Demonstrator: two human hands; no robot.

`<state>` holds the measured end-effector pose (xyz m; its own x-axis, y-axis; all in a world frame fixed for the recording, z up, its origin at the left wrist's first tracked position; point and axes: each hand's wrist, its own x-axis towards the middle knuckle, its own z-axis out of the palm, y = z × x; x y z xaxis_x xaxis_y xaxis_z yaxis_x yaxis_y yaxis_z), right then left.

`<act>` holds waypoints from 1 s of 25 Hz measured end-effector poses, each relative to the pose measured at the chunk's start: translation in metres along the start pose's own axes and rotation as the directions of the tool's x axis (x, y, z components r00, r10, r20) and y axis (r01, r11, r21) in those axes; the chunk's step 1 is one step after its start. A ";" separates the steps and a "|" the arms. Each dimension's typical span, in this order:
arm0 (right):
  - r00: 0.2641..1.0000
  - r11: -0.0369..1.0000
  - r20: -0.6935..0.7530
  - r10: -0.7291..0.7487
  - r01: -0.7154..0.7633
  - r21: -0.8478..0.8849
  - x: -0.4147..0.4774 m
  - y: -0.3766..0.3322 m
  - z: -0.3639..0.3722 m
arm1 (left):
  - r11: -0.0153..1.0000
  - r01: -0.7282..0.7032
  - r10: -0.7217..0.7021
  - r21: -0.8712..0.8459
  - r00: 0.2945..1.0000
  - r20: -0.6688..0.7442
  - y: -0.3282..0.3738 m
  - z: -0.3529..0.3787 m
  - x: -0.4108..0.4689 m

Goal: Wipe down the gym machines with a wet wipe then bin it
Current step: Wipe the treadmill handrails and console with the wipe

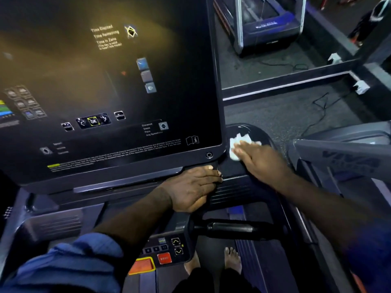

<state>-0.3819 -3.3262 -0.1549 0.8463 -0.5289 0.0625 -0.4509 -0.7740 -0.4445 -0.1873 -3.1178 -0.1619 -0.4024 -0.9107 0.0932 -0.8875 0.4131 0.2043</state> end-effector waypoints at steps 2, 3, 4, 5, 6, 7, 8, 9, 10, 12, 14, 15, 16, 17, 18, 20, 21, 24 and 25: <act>0.984 0.988 -0.126 0.127 -0.114 0.102 0.037 -0.014 0.008 | 1.000 -0.001 0.001 -0.002 1.000 0.011 0.001 0.001 -0.001; 0.990 0.979 -0.085 0.111 -0.094 0.180 0.044 -0.027 0.013 | 1.000 0.003 -0.003 -0.004 1.000 0.018 0.001 0.001 -0.002; 0.996 0.972 -0.036 0.078 -0.068 0.225 0.043 -0.038 0.021 | 1.000 0.006 -0.006 -0.007 1.000 0.028 0.001 0.001 -0.002; 0.999 0.973 -0.010 0.050 -0.047 0.225 0.031 -0.045 0.026 | 1.000 0.003 -0.003 -0.006 0.999 0.032 0.001 0.001 -0.002; 1.000 0.976 -0.014 0.022 -0.018 0.215 0.016 -0.044 0.030 | 1.000 0.004 -0.004 0.001 1.000 0.031 0.001 0.001 -0.001; 0.999 0.979 -0.040 -0.032 0.039 0.198 -0.002 -0.040 0.029 | 1.000 0.006 -0.007 0.009 0.999 0.032 0.002 0.002 0.000; 0.993 0.979 -0.057 -0.102 0.110 0.172 -0.019 -0.035 0.029 | 1.000 0.009 -0.009 0.012 0.999 0.032 0.003 0.002 -0.001; 0.988 0.982 -0.032 -0.151 0.154 0.113 -0.029 -0.030 0.026 | 1.000 0.007 -0.007 0.015 1.000 0.027 0.003 0.001 -0.001; 0.988 0.989 0.033 -0.148 0.148 0.015 -0.027 -0.021 0.024 | 1.000 0.006 -0.007 0.017 1.000 0.019 0.002 0.000 -0.001; 0.994 0.984 0.108 -0.022 0.041 -0.173 -0.002 -0.009 0.022 | 1.000 0.003 -0.003 0.016 1.000 0.012 0.001 0.000 -0.001; 0.985 0.962 0.157 0.067 -0.022 -0.271 0.030 -0.013 0.024 | 1.000 0.003 -0.004 0.009 1.000 0.013 0.002 0.001 -0.002; 0.984 0.964 0.172 0.044 0.004 -0.267 0.036 -0.023 0.025 | 1.000 0.003 -0.003 0.009 1.000 0.010 0.003 0.000 -0.002; 0.981 0.966 0.192 0.001 0.048 -0.252 0.035 -0.032 0.025 | 1.000 0.002 -0.003 0.014 1.000 0.010 0.003 -0.001 -0.001; 0.977 0.968 0.210 -0.045 0.095 -0.231 0.021 -0.039 0.025 | 1.000 -0.002 0.001 0.021 1.000 0.009 0.003 -0.001 -0.001; 0.975 0.962 0.203 -0.084 0.133 -0.239 -0.002 -0.042 0.027 | 1.000 -0.005 0.005 0.026 1.000 0.009 0.003 0.000 -0.002; 0.983 0.951 0.129 -0.128 0.159 -0.266 -0.052 -0.037 0.025 | 1.000 -0.004 0.004 0.027 1.000 0.008 0.003 0.000 -0.002; 0.987 0.959 0.103 -0.119 0.142 -0.247 -0.064 -0.028 0.019 | 1.000 0.004 -0.004 0.017 1.000 0.007 0.002 -0.001 -0.002; 1.000 0.976 -0.007 0.022 -0.023 -0.218 -0.025 0.009 0.009 | 1.000 0.005 -0.005 -0.016 1.000 0.008 0.001 -0.001 -0.002; 0.998 0.967 -0.026 0.059 -0.063 -0.248 -0.001 0.016 0.010 | 1.000 -0.003 0.003 -0.015 1.000 0.004 0.000 0.000 -0.002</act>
<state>-0.3864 -3.3344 -0.1712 0.8109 -0.5822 0.0593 -0.5597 -0.8012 -0.2118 -0.1866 -3.1164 -0.1618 -0.4059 -0.9095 0.0898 -0.8828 0.4156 0.2190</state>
